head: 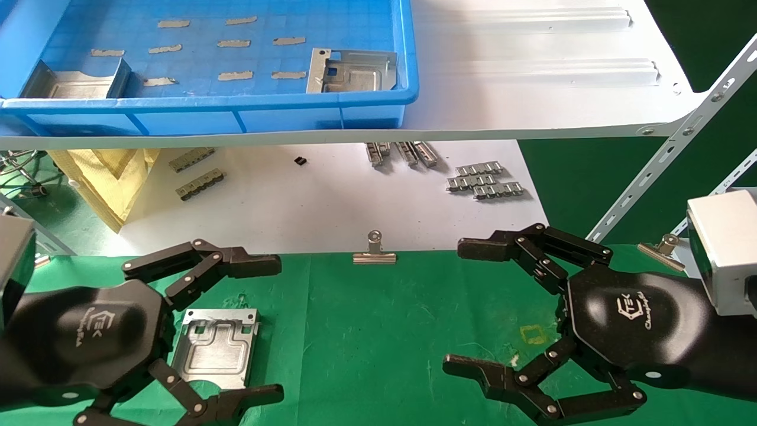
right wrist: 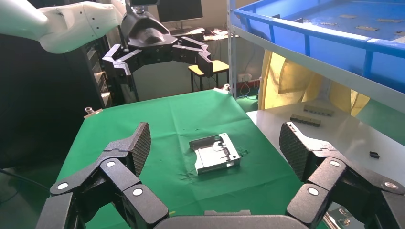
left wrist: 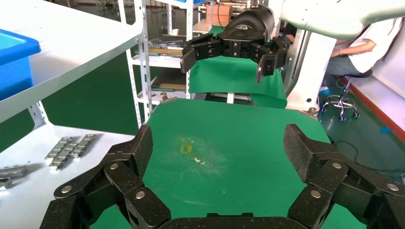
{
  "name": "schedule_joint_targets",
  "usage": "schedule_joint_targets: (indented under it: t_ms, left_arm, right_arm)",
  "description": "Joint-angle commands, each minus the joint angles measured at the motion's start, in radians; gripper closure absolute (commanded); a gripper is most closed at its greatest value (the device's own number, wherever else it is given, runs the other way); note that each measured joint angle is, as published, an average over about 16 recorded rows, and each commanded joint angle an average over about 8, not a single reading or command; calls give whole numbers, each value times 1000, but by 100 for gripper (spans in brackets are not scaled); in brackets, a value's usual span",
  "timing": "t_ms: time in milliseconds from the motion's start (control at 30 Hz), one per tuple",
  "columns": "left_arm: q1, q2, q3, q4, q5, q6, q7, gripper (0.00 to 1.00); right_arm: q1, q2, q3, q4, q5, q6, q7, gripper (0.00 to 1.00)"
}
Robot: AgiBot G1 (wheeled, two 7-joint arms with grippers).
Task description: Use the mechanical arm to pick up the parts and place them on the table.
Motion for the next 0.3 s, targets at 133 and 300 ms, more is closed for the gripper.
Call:
schedule_joint_targets:
  t_ms: [133,300]
  left_arm:
    - [0,0,0,1,0,0,0,0]
    - [0,0,1,1,0,0,1,0]
  right_arm:
    - [0,0,0,0,0,0,0,0]
    - [0,0,0,0,0,0,0,0]
